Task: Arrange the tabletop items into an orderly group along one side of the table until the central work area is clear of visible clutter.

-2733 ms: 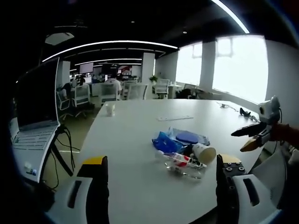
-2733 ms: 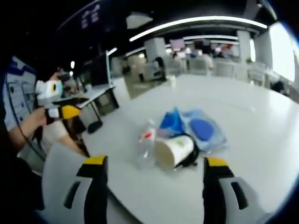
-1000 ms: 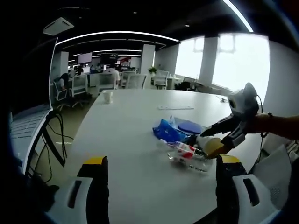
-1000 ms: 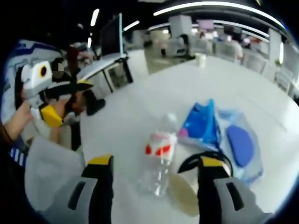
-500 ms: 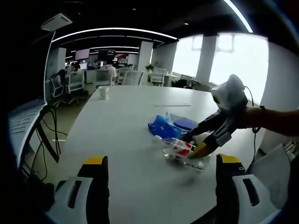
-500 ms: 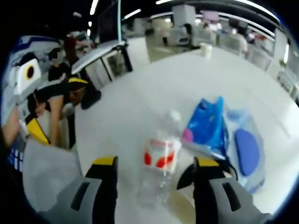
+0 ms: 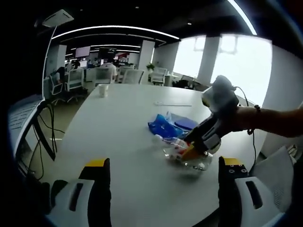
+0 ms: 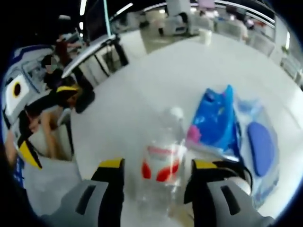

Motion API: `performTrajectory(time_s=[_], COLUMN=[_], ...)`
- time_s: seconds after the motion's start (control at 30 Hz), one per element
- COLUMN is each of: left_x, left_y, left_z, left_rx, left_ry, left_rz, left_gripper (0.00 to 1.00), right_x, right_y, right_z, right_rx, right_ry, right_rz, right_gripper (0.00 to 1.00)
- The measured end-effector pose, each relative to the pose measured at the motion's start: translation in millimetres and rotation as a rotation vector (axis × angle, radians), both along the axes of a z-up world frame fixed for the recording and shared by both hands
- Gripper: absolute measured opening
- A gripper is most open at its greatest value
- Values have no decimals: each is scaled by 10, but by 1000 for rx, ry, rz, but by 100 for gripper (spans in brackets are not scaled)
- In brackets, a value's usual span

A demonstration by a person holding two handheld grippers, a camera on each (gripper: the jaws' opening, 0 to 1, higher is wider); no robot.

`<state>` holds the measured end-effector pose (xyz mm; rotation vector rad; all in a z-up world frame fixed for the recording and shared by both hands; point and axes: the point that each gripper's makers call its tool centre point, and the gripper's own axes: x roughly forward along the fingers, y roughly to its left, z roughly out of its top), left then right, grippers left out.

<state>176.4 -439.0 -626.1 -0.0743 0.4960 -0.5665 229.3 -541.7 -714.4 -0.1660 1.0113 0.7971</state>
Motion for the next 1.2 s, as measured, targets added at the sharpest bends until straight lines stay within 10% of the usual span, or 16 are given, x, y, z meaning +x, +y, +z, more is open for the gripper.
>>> performTrajectory(time_s=[1.2], left_x=[50], left_y=[-132], left_z=[-172], left_rx=[19], left_ry=[52], left_rz=[-50], left_gripper=[91], right_x=[146], right_y=[36], right_z=[-245], right_rx=[-88], right_ry=[70], right_rz=[-133], right_gripper=[36])
